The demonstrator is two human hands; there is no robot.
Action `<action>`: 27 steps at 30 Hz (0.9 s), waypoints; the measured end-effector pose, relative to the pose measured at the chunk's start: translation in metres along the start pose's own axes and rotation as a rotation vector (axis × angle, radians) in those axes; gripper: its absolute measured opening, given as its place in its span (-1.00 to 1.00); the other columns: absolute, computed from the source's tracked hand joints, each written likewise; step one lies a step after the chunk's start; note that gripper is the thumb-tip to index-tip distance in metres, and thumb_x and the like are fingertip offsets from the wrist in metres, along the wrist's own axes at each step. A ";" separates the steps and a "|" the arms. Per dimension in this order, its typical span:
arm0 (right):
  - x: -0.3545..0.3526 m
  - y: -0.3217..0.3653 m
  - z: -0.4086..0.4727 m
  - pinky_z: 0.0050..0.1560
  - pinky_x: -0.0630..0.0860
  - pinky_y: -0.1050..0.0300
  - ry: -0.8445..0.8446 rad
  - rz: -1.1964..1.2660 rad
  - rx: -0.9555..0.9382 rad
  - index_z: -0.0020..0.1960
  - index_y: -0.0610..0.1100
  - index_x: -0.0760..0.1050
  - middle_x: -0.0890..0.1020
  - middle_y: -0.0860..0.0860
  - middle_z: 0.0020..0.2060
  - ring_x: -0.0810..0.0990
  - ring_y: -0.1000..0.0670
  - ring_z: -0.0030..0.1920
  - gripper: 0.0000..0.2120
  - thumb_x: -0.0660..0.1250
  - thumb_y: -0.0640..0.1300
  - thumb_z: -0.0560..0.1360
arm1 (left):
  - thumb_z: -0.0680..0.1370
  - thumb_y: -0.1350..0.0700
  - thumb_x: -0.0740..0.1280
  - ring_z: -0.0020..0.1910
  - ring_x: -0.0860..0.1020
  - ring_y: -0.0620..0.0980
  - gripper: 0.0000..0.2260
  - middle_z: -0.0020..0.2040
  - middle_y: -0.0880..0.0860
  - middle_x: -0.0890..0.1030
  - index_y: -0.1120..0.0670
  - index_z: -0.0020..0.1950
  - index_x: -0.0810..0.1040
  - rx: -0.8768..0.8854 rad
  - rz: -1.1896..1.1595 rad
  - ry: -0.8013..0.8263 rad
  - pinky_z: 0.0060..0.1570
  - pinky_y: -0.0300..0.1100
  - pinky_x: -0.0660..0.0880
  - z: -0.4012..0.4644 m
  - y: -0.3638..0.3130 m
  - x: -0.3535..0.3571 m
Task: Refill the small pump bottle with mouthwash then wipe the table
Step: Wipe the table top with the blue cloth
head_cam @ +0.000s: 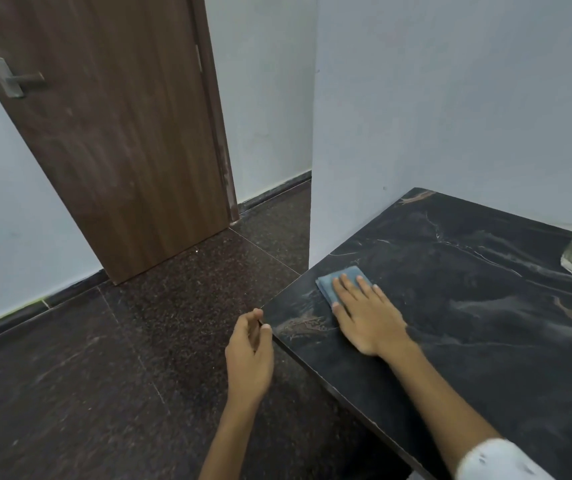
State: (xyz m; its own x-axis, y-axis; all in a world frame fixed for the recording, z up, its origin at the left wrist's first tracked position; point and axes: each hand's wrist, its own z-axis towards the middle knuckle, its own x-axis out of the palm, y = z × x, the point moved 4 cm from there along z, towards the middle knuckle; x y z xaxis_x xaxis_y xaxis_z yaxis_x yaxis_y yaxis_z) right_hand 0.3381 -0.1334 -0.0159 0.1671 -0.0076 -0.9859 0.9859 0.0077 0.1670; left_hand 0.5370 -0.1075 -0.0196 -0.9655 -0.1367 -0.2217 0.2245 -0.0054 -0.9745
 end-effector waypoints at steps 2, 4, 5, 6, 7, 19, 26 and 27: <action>0.002 0.022 0.016 0.48 -0.19 0.02 -0.013 0.008 0.025 0.56 -0.05 -0.10 -0.04 0.02 0.55 -0.11 -0.04 0.53 -0.50 -0.16 0.05 0.66 | 0.61 0.21 0.20 0.22 0.43 -0.13 -0.73 0.26 0.00 0.47 0.09 0.31 0.40 -0.025 -0.030 0.023 0.20 -0.32 0.34 -0.003 -0.003 0.001; 0.007 0.047 0.014 0.49 -0.19 0.01 -0.017 0.009 -0.064 0.56 -0.06 -0.09 -0.02 0.01 0.55 -0.10 -0.05 0.53 -0.50 -0.16 0.04 0.66 | 0.62 0.20 0.19 0.31 0.37 -0.12 -0.65 0.38 0.04 0.39 0.13 0.41 0.31 -0.048 -0.074 0.044 0.28 -0.26 0.30 -0.007 -0.005 0.002; 0.009 0.056 0.006 0.48 -0.19 0.01 -0.019 0.009 -0.128 0.56 -0.05 -0.09 -0.02 0.02 0.55 -0.10 -0.04 0.53 -0.50 -0.16 0.03 0.66 | 0.62 0.18 0.19 0.32 0.34 -0.15 -0.62 0.42 0.05 0.36 0.13 0.44 0.28 -0.055 -0.094 0.050 0.29 -0.26 0.29 -0.010 -0.005 0.002; 0.010 0.063 -0.006 0.48 -0.21 0.03 -0.025 0.009 -0.189 0.56 -0.04 -0.09 -0.02 0.03 0.55 -0.11 -0.03 0.53 -0.50 -0.15 0.03 0.66 | 0.62 0.17 0.19 0.32 0.32 -0.17 -0.60 0.44 0.05 0.34 0.12 0.46 0.26 -0.060 -0.111 0.058 0.28 -0.27 0.28 -0.013 -0.005 0.003; 0.012 0.066 -0.021 0.47 -0.23 0.06 -0.033 0.011 -0.243 0.56 -0.03 -0.09 -0.03 0.04 0.55 -0.12 -0.01 0.53 -0.50 -0.15 0.04 0.66 | 0.62 0.17 0.19 0.32 0.31 -0.19 -0.59 0.45 0.05 0.33 0.10 0.47 0.24 -0.062 -0.121 0.067 0.27 -0.27 0.28 -0.017 -0.005 0.004; -0.003 -0.007 -0.050 0.48 -0.22 0.07 -0.059 0.003 0.139 0.56 -0.01 -0.15 -0.08 0.08 0.54 -0.17 0.02 0.53 -0.48 -0.18 0.10 0.65 | 0.58 0.24 0.25 0.42 0.29 -0.11 -0.52 0.37 -0.09 0.34 0.03 0.48 0.24 -0.086 -0.104 0.138 0.33 -0.19 0.30 -0.048 -0.003 0.020; 0.003 0.039 -0.044 0.47 -0.26 0.02 -0.046 0.014 -0.047 0.56 -0.06 -0.14 -0.07 0.03 0.55 -0.17 -0.03 0.53 -0.49 -0.17 0.05 0.65 | 0.58 0.26 0.25 0.32 0.34 -0.19 -0.50 0.41 -0.06 0.34 0.06 0.49 0.22 -0.090 -0.060 0.156 0.27 -0.27 0.31 -0.062 0.002 0.022; 0.004 0.041 -0.058 0.46 -0.30 0.05 -0.045 0.023 -0.105 0.56 -0.04 -0.14 -0.07 0.05 0.54 -0.19 -0.01 0.53 -0.49 -0.18 0.05 0.65 | 0.57 0.28 0.25 0.32 0.33 -0.20 -0.50 0.42 -0.07 0.33 0.06 0.49 0.22 -0.086 -0.050 0.157 0.26 -0.29 0.30 -0.063 0.004 0.023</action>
State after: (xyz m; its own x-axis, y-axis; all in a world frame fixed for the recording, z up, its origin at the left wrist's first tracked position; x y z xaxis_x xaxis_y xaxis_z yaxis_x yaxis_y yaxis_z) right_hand 0.3786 -0.0750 -0.0135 0.1920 -0.0511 -0.9801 0.9761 0.1135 0.1853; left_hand 0.5077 -0.0481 -0.0312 -0.9853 0.0180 -0.1696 0.1705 0.0771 -0.9823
